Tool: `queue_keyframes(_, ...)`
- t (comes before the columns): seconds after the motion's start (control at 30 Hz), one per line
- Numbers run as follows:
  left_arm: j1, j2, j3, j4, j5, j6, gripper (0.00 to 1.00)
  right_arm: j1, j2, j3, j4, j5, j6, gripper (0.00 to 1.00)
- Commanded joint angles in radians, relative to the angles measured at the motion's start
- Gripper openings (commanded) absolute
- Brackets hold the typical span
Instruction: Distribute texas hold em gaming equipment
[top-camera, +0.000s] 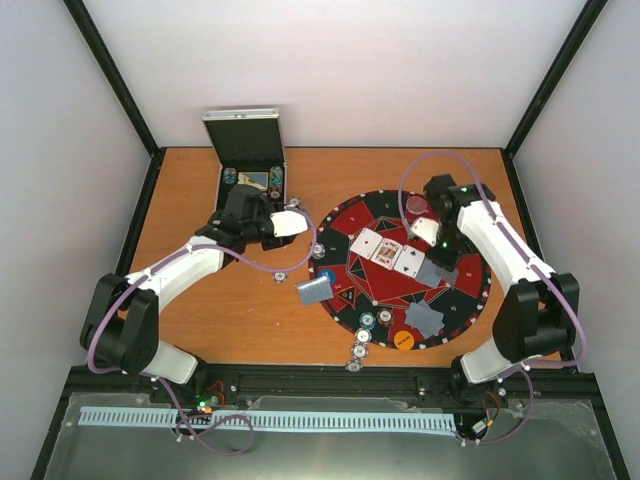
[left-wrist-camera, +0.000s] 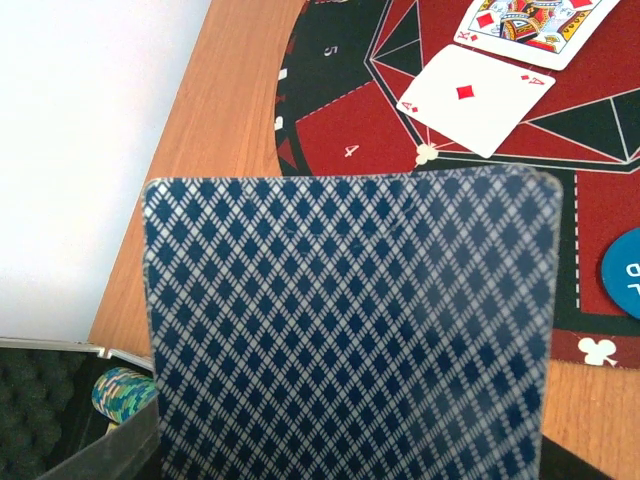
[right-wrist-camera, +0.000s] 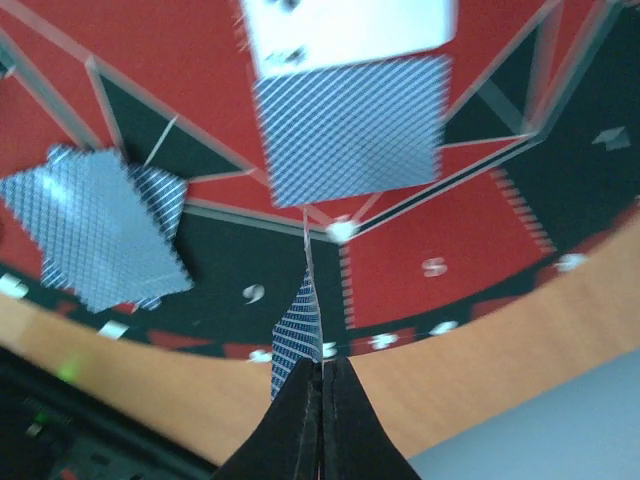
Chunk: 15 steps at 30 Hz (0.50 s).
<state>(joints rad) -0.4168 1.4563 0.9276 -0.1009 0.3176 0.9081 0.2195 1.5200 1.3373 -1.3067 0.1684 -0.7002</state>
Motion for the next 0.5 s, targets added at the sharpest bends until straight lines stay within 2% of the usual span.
queue_keyframes(0.0, 0.009, -0.032, -0.003, 0.033, 0.034, -0.002, 0.53, -0.006, 0.032, -0.079, -0.115, -0.041, -0.016, 0.03)
queue_keyframes(0.23, 0.009, -0.028, 0.0, 0.029, 0.042, 0.001, 0.53, -0.097, 0.034, -0.165, 0.027, -0.076, -0.123, 0.03)
queue_keyframes(0.47, 0.008, -0.023, 0.012, 0.04, 0.058, 0.005, 0.53, -0.14, 0.15, -0.183, 0.125, -0.089, -0.184, 0.03)
